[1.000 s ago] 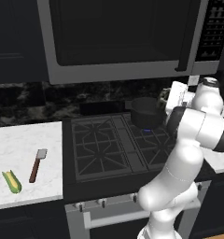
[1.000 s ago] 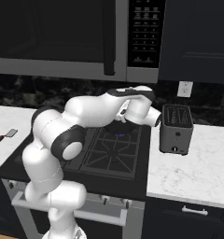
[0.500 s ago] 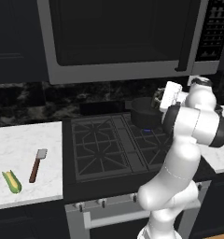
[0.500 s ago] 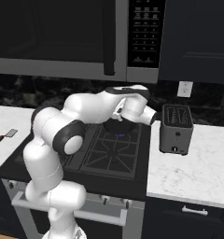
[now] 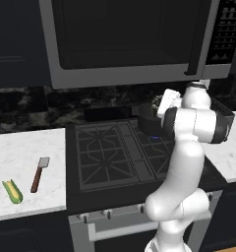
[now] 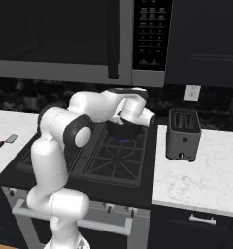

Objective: Put the corn and cucumber in the pot. Retrieve the spatula and lightly stir the vegetables in the pot.

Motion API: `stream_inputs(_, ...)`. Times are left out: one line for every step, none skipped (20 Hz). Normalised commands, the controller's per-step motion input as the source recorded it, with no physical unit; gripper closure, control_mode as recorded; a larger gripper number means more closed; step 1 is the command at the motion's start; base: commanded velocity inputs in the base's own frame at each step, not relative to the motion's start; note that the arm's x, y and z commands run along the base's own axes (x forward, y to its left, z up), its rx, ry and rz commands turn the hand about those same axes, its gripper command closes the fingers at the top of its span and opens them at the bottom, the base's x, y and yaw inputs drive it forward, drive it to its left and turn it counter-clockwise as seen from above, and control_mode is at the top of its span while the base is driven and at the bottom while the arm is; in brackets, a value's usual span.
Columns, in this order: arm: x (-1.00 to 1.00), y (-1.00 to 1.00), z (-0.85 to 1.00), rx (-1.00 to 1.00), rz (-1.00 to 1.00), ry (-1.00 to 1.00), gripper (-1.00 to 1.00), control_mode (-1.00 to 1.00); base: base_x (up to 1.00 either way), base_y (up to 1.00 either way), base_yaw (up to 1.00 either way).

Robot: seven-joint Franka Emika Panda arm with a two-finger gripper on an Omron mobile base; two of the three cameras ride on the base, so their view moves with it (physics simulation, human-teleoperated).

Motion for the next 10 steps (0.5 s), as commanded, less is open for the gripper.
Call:
stream_inputs(0.56,0.0,-0.38,0.0,-0.01,0.05,1.0,-1.0,0.0,0.0,0.0)
stream_inputs(0.47,0.0,-0.43,0.0,0.0,0.05,1.0,-1.0,0.0,0.0,0.0)
stream_inputs(0.48,0.0,-0.49,0.0,0.0,0.06,1.0,-1.0,0.0,0.0,0.0)
stream_inputs(0.44,0.0,-0.54,0.0,0.0,0.05,1.0,-1.0,0.0,0.0,0.0)
stream_inputs(0.44,0.0,-0.47,0.0,0.0,0.04,1.0,-1.0,0.0,0.0,0.0)
stream_inputs(0.44,0.0,-0.44,0.0,-0.01,0.03,1.0,-1.0,0.0,0.0,0.0)
stream_inputs(0.37,0.0,-0.41,0.0,-0.01,0.01,1.0,-1.0,0.0,0.0,0.0)
stream_inputs(0.34,0.0,-0.34,0.0,-0.01,0.0,1.0,-1.0,0.0,0.0,0.0)
stream_inputs(0.33,0.0,-0.33,0.0,-0.01,0.0,1.0,-1.0,0.0,0.0,0.0)
stream_inputs(0.3,0.0,-0.3,0.0,-0.01,0.0,1.0,-1.0,0.0,0.0,0.0)
